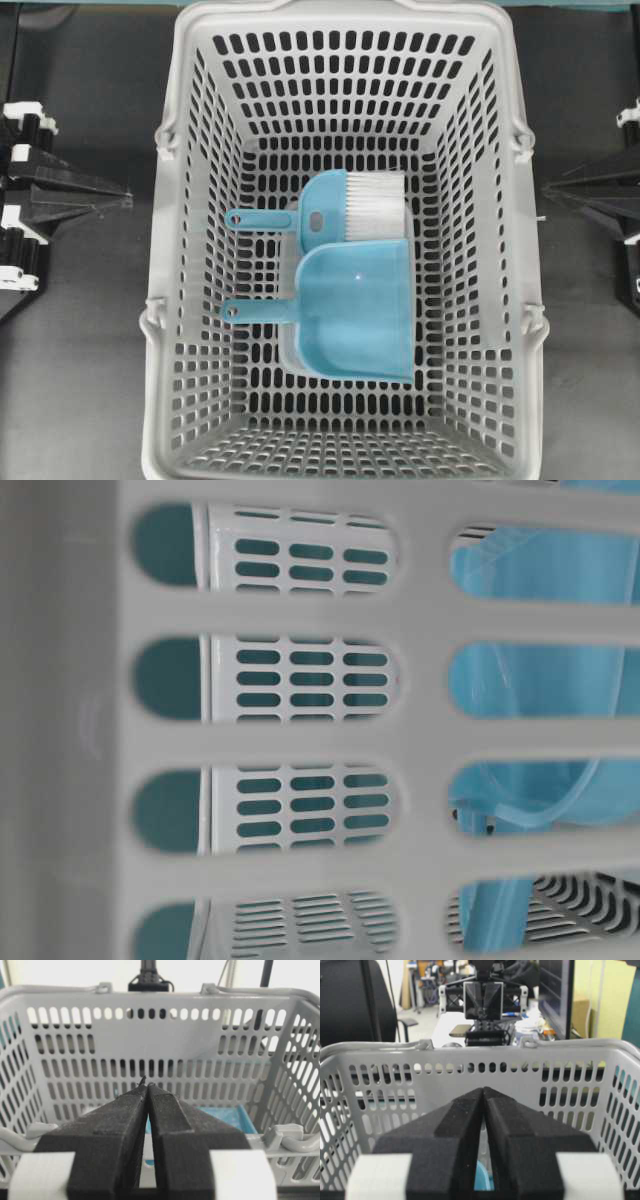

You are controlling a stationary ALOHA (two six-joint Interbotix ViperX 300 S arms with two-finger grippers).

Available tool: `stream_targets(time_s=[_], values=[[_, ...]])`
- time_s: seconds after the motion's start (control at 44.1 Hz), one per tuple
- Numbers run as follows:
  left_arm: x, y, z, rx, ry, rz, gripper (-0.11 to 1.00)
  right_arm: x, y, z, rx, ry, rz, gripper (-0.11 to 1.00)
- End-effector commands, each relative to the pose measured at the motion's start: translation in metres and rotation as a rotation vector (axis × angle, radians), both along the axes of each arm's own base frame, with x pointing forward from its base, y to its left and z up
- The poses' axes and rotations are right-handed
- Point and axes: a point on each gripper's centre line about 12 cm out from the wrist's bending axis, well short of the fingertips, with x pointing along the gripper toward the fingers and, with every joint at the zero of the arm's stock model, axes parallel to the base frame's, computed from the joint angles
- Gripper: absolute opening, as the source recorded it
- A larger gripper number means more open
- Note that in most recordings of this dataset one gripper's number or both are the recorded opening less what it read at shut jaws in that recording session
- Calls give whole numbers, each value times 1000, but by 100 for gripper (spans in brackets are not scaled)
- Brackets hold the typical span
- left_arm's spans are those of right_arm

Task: Pick up the dustpan from the shopping basket with the left arm.
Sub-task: 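Move the left gripper over the blue dustpan handle in the basket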

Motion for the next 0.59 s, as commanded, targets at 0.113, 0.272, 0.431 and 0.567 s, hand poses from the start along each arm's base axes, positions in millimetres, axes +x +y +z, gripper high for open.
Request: stream_targets(time_s=[0.113, 0.272, 0.431, 0.567], values=[[8, -9, 43, 4, -21, -47, 0, 0, 0, -1, 12, 2, 2, 0], [25, -12, 59, 3, 153, -53, 0, -1, 0, -2, 14, 14, 2, 0], [52, -18, 74, 12, 366, -63, 0, -2, 0, -2, 14, 20, 2, 0], [83, -23, 85, 22, 561, -60, 0, -3, 1, -3, 14, 28, 4, 0]])
